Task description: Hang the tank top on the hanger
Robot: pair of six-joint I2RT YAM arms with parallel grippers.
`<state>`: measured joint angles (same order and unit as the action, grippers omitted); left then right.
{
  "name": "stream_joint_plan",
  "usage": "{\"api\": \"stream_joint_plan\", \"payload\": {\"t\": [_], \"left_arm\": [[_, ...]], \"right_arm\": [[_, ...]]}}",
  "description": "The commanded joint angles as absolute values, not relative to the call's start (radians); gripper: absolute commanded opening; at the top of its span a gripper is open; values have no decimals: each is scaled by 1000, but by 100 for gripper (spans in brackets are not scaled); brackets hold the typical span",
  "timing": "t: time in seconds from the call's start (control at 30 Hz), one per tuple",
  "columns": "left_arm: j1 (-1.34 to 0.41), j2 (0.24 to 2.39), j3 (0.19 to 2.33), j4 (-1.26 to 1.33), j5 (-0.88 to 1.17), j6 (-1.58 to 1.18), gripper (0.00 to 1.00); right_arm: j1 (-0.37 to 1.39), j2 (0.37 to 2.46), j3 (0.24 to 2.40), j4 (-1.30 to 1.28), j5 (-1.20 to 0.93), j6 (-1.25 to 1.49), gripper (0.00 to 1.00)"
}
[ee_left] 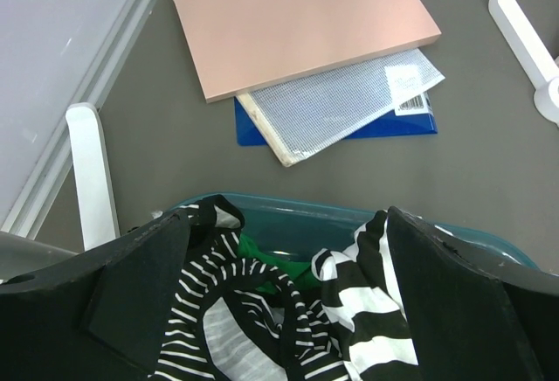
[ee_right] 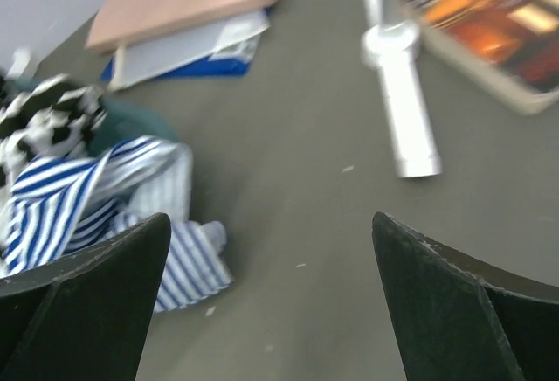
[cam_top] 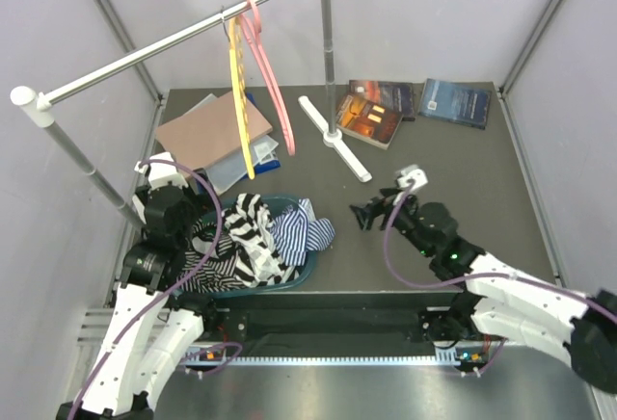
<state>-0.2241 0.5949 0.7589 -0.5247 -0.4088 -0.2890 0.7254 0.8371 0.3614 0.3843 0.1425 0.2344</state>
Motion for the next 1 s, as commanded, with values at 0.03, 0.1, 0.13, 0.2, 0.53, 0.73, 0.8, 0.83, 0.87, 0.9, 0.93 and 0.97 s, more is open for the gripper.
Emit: {"api": "stream_joint_plan", "payload": {"t": [0.03, 0.1, 0.13, 0.2, 0.53, 0.73, 0.8, 0.83, 0.87, 0.9, 0.93, 0.97], "left_arm": [[-219, 574, 756, -499, -426, -281, 99], [-219, 577, 756, -500, -423, -281, 99], [-219, 577, 756, -500, -423, -281, 99], [-219, 580, 758, -502, -426, -281, 99], [-219, 572, 756, -502, -426, -281, 99], [-219, 571, 756, -502, -425, -282, 99], [-219, 571, 755, -502, -425, -281, 99], [-219, 572, 755, -502, -423, -281, 99], [-219, 574, 753, -502, -423, -281, 99], [-219, 572, 753, -502, -423, -281, 99], [-219, 575, 753, -502, -425, -281, 99], [-219, 574, 753, -500, -425, -281, 99]], "right_arm": [[929, 1059, 454, 639, 213, 311, 99], [983, 1110, 469, 678, 186, 334, 98], [1002, 1135, 491, 701, 184, 337, 98], [1051, 1202, 517, 706, 186, 333, 98], [1118, 1377, 624, 686, 193, 324, 99], [1132, 1457, 667, 657, 204, 318, 98], [1135, 1474, 676, 666, 195, 321, 96], [1138, 1489, 678, 669, 192, 322, 93], [1140, 1497, 680, 673, 178, 327, 91], [1141, 1505, 686, 684, 172, 330, 88], [1143, 1514, 689, 692, 163, 331, 78], [1143, 1519, 690, 701, 147, 333, 73]]}}
